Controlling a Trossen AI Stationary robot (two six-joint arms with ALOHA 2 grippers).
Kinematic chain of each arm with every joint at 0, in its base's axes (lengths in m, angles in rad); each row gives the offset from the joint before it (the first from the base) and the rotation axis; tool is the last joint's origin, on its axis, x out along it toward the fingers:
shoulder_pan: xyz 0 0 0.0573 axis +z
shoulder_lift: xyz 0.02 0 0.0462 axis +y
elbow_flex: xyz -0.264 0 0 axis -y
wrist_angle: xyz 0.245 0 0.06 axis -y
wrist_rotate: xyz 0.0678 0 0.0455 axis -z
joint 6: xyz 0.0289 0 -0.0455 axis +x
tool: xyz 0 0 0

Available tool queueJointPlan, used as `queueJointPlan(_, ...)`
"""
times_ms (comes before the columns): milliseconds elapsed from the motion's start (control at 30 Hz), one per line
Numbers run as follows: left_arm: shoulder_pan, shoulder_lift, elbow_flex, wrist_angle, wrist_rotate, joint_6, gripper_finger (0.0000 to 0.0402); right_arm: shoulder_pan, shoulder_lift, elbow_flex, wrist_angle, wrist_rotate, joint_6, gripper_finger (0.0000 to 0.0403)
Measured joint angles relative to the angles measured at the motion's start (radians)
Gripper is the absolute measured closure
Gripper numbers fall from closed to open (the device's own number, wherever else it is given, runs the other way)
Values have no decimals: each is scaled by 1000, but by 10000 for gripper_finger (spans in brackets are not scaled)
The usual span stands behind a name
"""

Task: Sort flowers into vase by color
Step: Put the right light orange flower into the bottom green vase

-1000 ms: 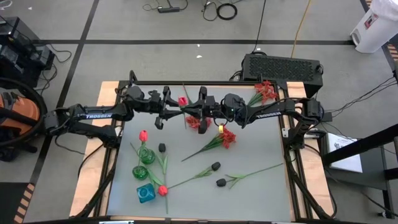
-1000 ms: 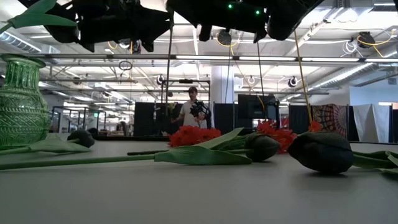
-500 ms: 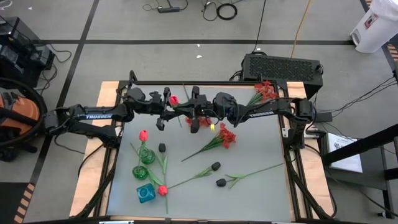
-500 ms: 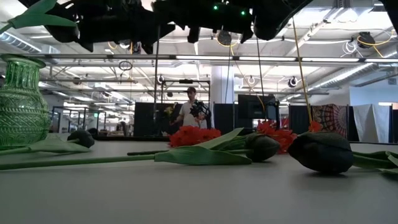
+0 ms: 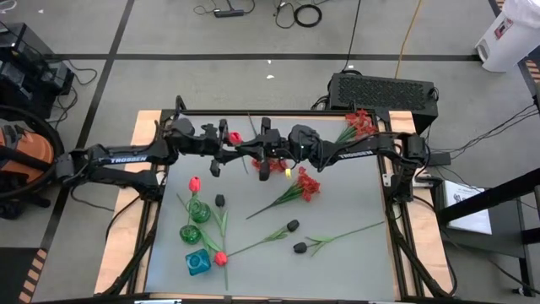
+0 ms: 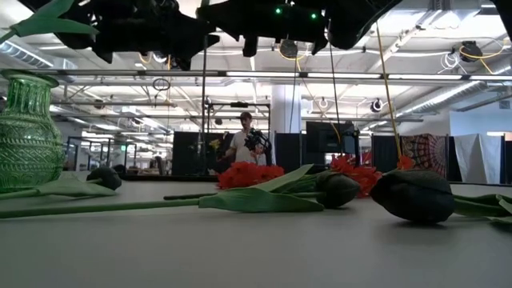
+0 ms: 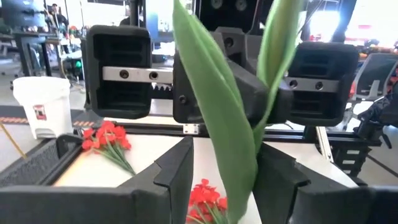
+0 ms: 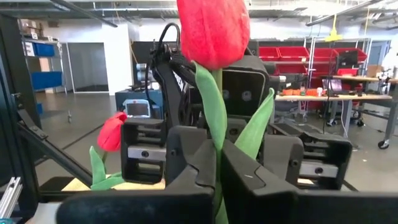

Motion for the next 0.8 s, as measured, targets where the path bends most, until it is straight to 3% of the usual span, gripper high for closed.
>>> queueJointPlan(433, 0, -9, 0, -16, -18, 1, 265, 0, 0, 0, 3, 5, -3, 403)
queueJointPlan(733, -1, -10, 0, -17, -17, 0, 380, -2, 0, 0, -1, 14, -15, 403)
queueJointPlan(800, -1, -10, 0, -17, -17, 0, 389, -2, 0, 0, -1, 14, -15, 402)
